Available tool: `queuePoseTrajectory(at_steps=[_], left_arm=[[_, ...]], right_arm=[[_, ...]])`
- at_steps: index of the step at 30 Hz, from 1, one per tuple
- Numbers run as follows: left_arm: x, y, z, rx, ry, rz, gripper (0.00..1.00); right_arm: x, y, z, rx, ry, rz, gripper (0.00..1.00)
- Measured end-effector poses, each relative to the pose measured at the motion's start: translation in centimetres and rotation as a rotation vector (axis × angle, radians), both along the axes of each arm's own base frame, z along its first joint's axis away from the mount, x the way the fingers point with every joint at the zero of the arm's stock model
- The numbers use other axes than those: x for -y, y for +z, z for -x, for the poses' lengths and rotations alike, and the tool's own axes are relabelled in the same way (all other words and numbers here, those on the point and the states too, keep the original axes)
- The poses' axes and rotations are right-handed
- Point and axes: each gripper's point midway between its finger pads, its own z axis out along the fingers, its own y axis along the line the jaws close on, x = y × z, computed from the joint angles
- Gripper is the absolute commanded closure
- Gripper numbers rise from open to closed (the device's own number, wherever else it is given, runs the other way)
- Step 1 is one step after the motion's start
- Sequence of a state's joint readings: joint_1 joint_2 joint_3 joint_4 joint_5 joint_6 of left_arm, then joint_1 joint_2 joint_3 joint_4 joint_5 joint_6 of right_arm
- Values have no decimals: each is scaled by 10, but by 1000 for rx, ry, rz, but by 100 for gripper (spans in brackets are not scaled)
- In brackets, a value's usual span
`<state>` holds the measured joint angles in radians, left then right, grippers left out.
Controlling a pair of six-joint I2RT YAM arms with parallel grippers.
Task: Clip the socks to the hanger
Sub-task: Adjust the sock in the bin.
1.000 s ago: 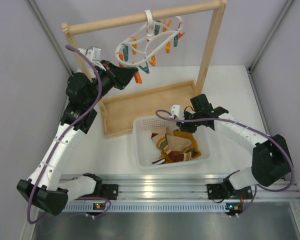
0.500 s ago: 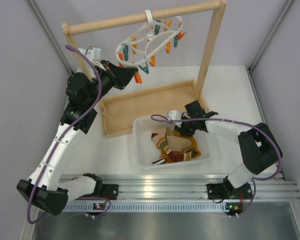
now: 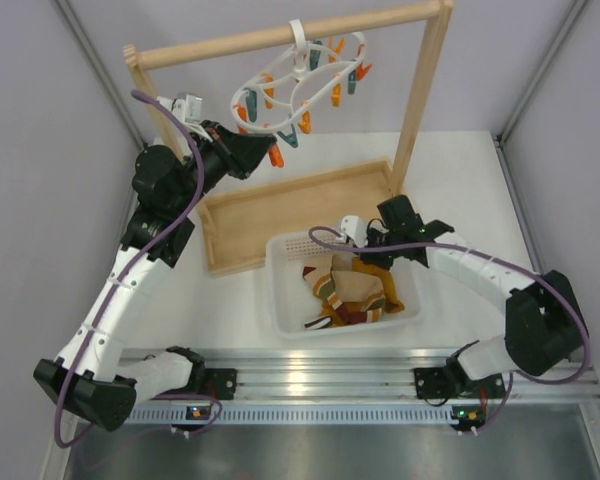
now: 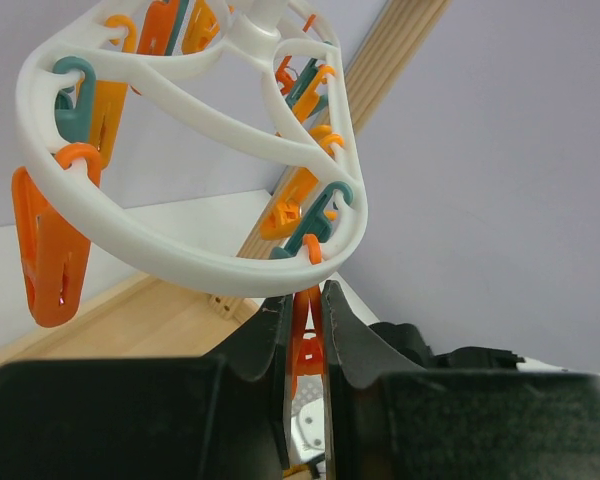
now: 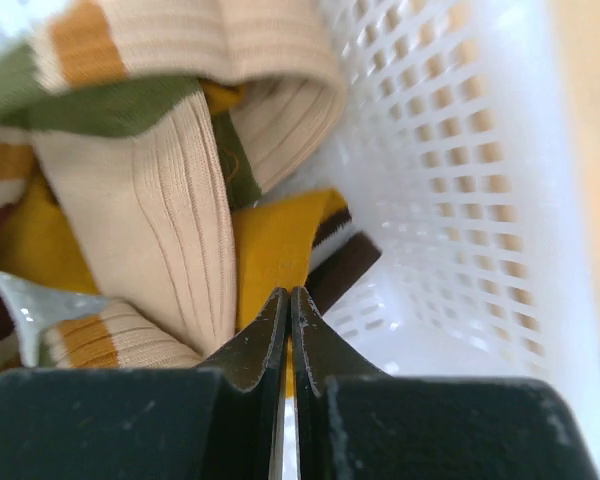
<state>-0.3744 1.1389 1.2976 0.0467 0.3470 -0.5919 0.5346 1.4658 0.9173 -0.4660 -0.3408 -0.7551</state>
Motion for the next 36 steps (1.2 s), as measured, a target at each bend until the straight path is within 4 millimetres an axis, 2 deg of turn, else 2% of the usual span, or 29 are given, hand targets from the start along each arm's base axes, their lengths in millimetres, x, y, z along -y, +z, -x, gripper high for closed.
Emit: queuePoseTrajectory(at_steps=[5,7,13,18,20,22,24,27,29,31,34,35,36], left_arm=[[0,-1,0,0,0,0,100],[0,-1,0,-1,0,0,100],[0,-1,0,-1,1,0,100],[0,-1,0,-1,0,0,100],[0,-1,0,-1,1,0,100],[0,-1,0,-1,1,0,100],[0,-1,0,-1,1,0,100],[0,-1,0,-1,1,0,100],[0,-1,0,-1,1,-1,100],[0,-1,-1,-1,1,-1,100],[0,-1,-1,-1,1,-1,100],[0,-1,0,-1,1,-1,100],[0,-1,0,-1,1,-1,100]], right_arm=[[-11,64,-3,109,15,-117,100],[-15,84,-4,141,21,-149,100],[-22,111,3,144,33,-220,100],[-33,137,22,132,113,-311,100],[-33,134,33,107,157,-304,100],[-29,120,42,77,198,-264,100],[-22,96,50,39,225,-210,100],[6,43,66,-63,227,-88,100],[24,19,72,-122,208,-19,100],[37,8,69,-146,185,27,100],[49,1,62,-139,171,72,99],[52,0,60,-137,173,85,91],[52,0,59,-139,175,89,73]])
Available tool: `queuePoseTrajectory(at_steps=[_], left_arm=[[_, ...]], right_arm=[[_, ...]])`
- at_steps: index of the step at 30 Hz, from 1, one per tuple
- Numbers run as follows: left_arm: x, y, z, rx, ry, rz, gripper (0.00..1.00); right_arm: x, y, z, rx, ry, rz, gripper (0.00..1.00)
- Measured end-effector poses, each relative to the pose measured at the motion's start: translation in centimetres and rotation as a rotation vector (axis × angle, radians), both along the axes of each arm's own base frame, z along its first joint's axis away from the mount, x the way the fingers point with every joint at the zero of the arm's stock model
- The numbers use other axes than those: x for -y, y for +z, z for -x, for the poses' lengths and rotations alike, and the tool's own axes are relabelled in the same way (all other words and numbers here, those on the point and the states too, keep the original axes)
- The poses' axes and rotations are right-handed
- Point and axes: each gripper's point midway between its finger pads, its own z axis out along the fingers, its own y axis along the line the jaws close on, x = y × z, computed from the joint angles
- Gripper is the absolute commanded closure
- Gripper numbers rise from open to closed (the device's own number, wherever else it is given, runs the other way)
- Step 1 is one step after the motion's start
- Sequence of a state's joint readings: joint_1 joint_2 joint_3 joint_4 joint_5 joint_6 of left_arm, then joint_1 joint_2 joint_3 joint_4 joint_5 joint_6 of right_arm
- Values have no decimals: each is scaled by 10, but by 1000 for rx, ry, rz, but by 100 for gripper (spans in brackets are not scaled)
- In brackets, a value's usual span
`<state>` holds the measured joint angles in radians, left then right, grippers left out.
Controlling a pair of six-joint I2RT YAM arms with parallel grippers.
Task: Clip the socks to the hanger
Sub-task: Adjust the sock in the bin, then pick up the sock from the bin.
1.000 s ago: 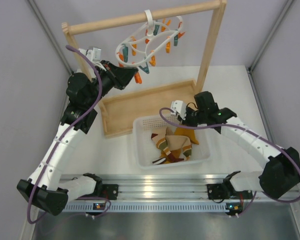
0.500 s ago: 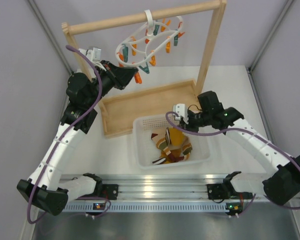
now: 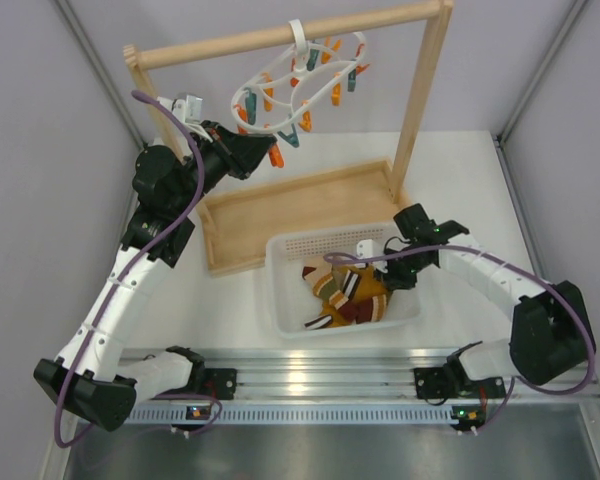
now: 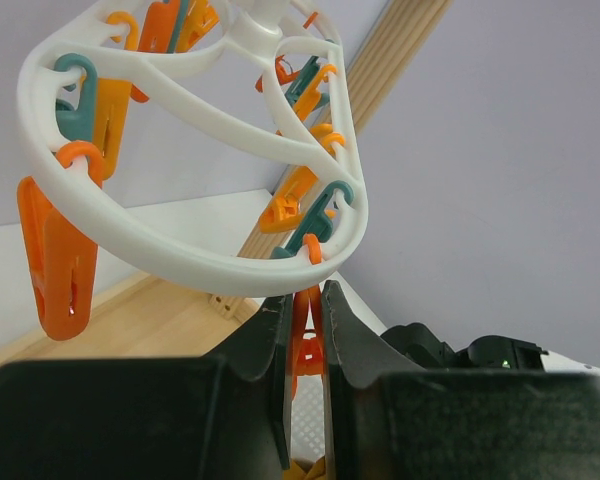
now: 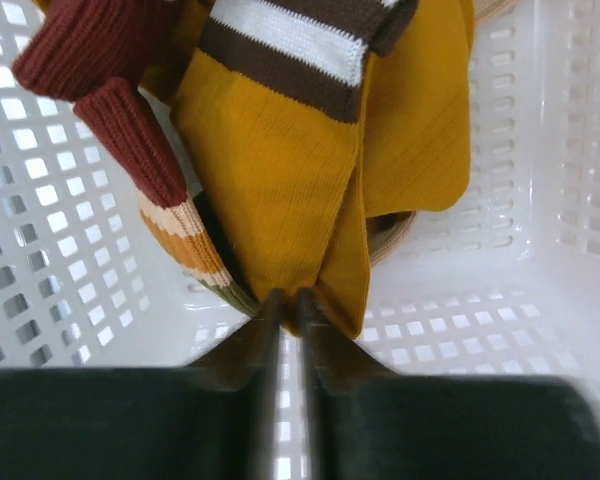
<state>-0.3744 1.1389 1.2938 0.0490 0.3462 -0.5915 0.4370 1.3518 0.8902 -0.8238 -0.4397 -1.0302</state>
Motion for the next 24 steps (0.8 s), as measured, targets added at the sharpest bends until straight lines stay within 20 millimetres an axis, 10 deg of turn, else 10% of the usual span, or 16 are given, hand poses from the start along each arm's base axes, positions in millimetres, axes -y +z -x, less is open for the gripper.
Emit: queuePoseTrajectory(at_steps=[3,8,15,24], left_arm=[[0,0,0,0,0,0,100],[0,0,0,0,1,-1,100],[-1,0,-1,4,5,-5,100],[-1,0,0,8,7,-7,100]], right_arm=[[-4,7,-5,-1,10,-9,52],[-30,41,-15,3,7,-139,48],[-70,70,-14,-77,-60,-248,56],[-96,46,-5,-305,-343,-194,64]])
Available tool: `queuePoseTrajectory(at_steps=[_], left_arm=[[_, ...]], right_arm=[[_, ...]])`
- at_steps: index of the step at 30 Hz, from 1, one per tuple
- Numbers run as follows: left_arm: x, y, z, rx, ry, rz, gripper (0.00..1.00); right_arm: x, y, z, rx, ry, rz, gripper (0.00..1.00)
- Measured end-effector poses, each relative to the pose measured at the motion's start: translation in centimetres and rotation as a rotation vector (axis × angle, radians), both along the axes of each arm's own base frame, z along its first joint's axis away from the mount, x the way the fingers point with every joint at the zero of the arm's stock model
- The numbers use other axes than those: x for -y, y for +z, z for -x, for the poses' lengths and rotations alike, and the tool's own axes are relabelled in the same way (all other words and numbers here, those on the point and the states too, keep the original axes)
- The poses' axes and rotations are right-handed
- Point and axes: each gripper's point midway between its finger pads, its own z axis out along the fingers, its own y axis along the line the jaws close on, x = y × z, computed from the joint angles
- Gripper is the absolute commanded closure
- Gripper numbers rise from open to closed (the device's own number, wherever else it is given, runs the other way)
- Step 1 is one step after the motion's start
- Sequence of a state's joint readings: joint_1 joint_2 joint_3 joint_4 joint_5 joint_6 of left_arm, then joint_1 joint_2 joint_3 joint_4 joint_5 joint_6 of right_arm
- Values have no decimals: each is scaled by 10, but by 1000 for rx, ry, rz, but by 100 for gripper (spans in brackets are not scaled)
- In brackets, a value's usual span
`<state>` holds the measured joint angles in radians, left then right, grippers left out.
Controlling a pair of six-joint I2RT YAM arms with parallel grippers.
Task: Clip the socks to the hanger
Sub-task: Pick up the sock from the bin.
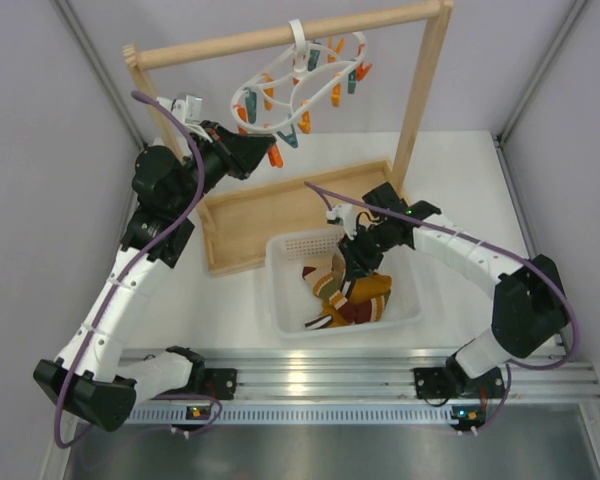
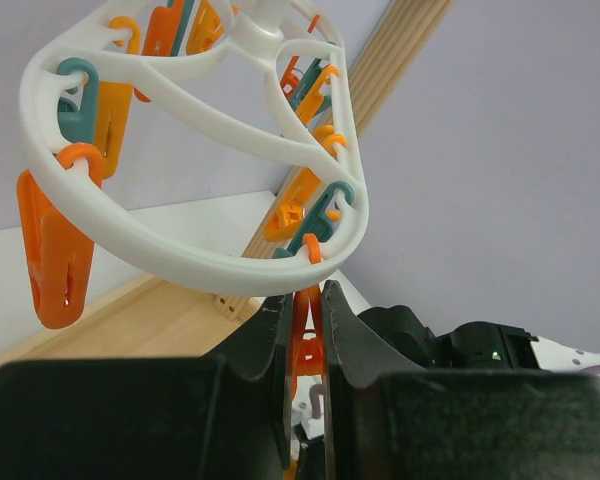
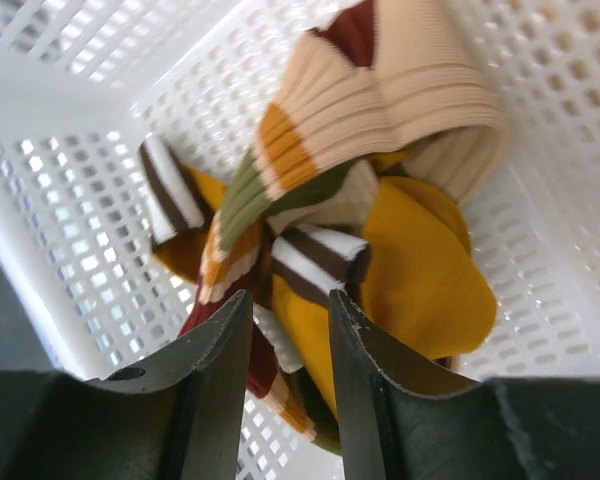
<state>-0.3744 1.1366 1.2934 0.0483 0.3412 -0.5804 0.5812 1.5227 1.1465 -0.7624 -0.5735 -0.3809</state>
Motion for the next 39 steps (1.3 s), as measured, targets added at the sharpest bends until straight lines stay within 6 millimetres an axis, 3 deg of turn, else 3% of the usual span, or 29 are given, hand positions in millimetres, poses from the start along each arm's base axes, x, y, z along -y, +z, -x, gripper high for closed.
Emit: queuePoseTrajectory(at_steps=[6,10,18,23,31,37,39], left_arm=[[0,0,0,0,1,0,100],[0,0,0,0,2,-1,100],[-1,-1,0,1,3,-3,100],[-1,-1,-1,1,4,-4,100],[-1,-2,-1,-1,4,-4,100],[-1,-2,-1,-2,10,-3,100],[-1,-3,-2,-4,11,-4,100]], right_arm=[[-2,-5,-26,-13,-226,41,69],[-10,-6,-35,-52,-303,39,66],[-20,-14,-26,-106,-332,61,63],[-13,-22,-24,-103,-356,97,57],[-6,-27,-30,-81,-400,134,59],[5,-36,-30,-67,-436,186,49],[8,-40,-28,-73,-448,204,54]])
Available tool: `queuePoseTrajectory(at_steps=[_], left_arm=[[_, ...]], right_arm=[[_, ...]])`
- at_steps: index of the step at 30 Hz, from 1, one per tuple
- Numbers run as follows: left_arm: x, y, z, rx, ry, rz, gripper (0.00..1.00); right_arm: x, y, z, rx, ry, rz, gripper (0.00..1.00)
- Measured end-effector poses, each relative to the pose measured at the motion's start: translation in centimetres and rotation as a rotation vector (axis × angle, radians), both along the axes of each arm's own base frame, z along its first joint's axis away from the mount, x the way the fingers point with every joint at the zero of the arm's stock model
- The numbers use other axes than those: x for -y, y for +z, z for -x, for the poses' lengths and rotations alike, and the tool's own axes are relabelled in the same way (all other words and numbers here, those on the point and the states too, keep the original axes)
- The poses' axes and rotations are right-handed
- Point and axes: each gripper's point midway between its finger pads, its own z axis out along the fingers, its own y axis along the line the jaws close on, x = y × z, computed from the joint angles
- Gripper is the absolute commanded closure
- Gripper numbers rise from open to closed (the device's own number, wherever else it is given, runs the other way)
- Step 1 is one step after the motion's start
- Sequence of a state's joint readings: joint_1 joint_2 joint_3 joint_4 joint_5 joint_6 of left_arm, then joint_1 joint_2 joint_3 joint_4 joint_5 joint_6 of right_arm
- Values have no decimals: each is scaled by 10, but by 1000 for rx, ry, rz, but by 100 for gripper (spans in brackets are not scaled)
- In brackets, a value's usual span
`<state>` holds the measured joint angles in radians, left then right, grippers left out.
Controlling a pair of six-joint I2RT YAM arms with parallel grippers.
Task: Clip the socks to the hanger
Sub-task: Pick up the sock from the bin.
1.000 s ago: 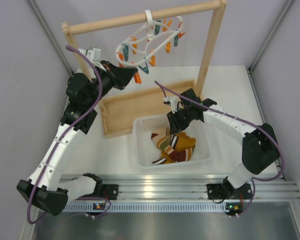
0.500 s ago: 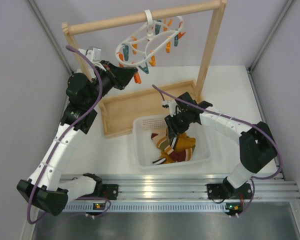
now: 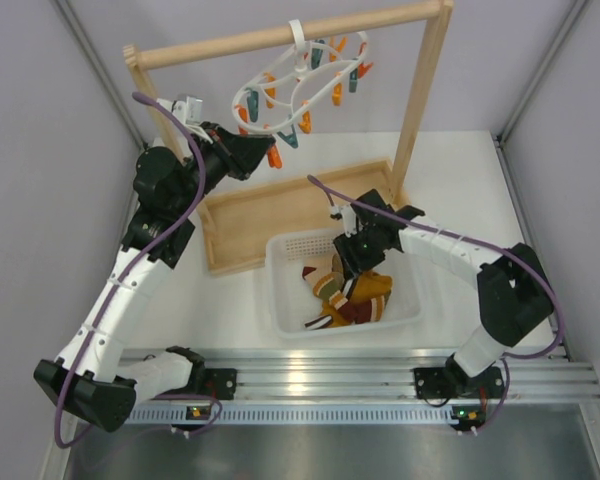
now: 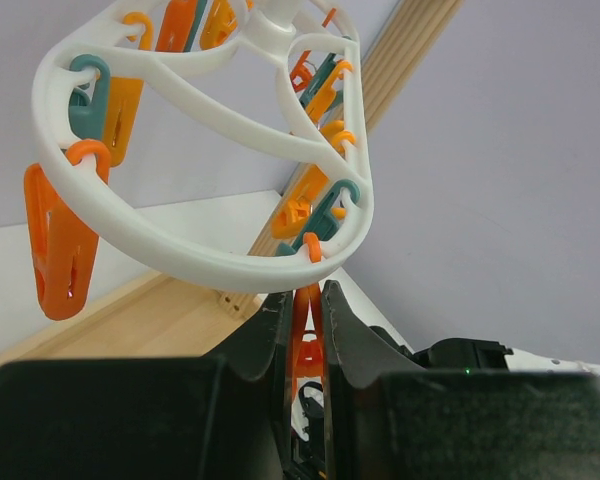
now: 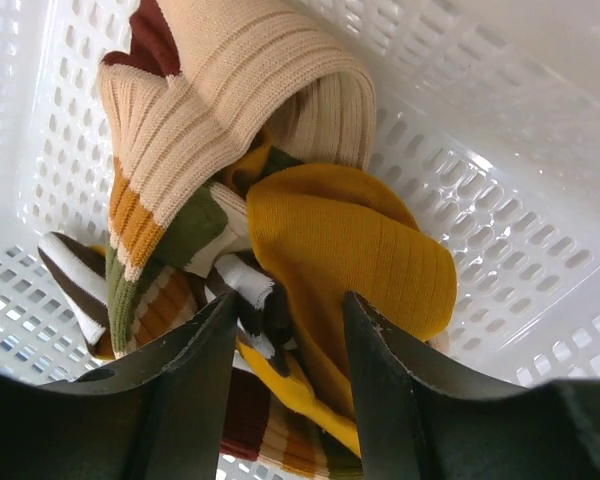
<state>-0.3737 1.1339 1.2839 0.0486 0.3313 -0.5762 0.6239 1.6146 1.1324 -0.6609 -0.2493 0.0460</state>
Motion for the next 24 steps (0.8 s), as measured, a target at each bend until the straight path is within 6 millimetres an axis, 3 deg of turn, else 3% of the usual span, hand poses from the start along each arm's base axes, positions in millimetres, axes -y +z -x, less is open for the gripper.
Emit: queuePoseTrajectory(at_steps=[2,4,9,12,16,24], left_arm=[[0,-1,-1,-2,2,0,100],[0,-1,-1,-3,5,0,100],[-1,-1,-1,-3,7,0,100],[-1,-1,-1,-3,7,0,100],[-1,-1,-1,-3,6,0,100],[0,-2,0,-4,2,-1,100]], right_arm=[[2,-2,2,-6,-6,8,66],[2,-1,4,-16,-6,4,71],[-9,6,15,-54,30,-66,100],[-13,14,21,-59,52,-103,100],[-15,39,22,12,110,-177,100],[-11,120,8,491,367,-313,100]])
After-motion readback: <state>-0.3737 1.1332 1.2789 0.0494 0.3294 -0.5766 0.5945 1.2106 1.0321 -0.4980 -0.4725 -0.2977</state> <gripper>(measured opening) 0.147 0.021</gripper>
